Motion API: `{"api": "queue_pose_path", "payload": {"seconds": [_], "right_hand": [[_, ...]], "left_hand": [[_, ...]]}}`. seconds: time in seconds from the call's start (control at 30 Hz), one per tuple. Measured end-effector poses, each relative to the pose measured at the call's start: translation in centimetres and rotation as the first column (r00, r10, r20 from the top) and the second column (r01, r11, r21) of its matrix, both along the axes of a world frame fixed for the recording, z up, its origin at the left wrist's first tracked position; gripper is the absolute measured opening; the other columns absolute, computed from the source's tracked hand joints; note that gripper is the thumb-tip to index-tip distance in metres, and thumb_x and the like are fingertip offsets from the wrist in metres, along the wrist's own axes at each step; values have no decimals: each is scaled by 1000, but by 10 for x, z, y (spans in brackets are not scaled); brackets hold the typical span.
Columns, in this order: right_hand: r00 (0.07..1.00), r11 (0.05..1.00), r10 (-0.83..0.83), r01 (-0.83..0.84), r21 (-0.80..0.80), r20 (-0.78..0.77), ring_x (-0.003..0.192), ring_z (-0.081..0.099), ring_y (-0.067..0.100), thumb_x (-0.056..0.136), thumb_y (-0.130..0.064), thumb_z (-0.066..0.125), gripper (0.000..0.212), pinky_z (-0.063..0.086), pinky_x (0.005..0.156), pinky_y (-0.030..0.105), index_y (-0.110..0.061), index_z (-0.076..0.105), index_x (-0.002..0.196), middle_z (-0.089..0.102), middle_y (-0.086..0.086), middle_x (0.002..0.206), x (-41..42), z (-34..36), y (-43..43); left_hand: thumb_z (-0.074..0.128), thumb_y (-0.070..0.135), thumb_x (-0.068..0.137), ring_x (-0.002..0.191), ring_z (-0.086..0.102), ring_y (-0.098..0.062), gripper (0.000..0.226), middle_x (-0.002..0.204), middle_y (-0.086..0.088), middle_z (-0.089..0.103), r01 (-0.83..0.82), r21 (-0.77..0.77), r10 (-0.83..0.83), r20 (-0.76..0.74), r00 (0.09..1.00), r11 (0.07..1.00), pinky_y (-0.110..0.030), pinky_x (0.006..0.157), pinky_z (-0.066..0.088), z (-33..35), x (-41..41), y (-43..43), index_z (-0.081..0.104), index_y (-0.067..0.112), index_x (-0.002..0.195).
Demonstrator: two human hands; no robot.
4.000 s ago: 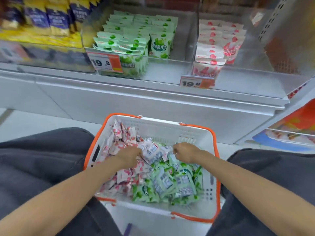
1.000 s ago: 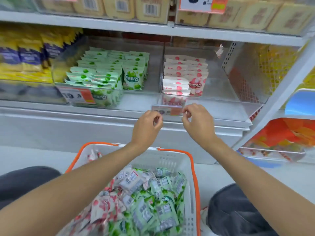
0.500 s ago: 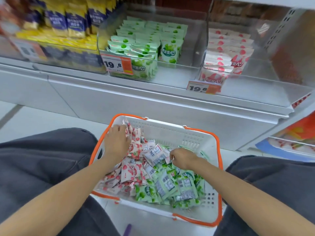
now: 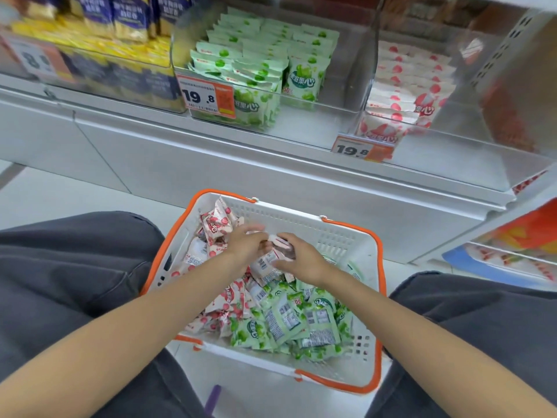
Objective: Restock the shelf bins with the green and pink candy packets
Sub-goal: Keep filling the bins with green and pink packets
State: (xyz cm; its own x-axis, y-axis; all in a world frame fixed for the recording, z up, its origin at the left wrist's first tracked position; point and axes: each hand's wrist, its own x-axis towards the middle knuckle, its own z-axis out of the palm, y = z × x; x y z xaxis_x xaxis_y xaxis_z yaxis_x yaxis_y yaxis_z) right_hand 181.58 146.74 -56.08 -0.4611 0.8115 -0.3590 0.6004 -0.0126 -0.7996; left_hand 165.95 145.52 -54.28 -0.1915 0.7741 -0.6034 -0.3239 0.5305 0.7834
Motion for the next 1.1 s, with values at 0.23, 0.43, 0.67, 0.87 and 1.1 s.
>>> {"api": "queue_pose_path", "payload": {"seconds": [0.23,0.43,0.67,0.87,1.1], "right_hand": [[883,903,-377,283,-322,-279,87,72,21,99,-25,51,21,56,71,28,-13,61,114,74,6,98,16,30,19],[881,905,-422,425,-38,-211,64,63,17,99,-53,38,45,51,67,30,-18,61,83,63,3,76,16,53,17],[771,755,-542,622,208,-335,43,44,0,96,-38,57,40,34,48,18,-21,45,62,46,-10,51,40,85,32],[715,751,-549,649,119,-432,47,50,0,94,-37,60,28,39,46,17,-11,60,81,59,-2,61,71,135,47],[611,751,-542,660,-7,-578,70,66,19,86,-28,73,33,55,68,31,-1,68,103,72,8,78,145,196,86]], "left_hand": [[40,51,100,106,52,-12,37,112,6,53,373,74,-296,-475,829,925,-34,99,40,12,8,7,52,21,120],[29,49,103,66,46,-14,46,67,4,45,406,185,-172,-696,697,895,-31,61,34,28,51,10,45,20,71],[36,52,101,64,56,-24,52,65,-1,57,286,338,14,-668,744,896,-38,60,42,56,89,35,51,14,69],[41,52,99,73,58,-29,45,72,-2,61,326,443,91,-695,713,835,-39,66,45,99,118,66,50,20,70],[43,52,99,59,45,-13,44,61,8,46,482,564,112,-719,686,671,-35,61,35,173,160,124,42,22,66]]}}
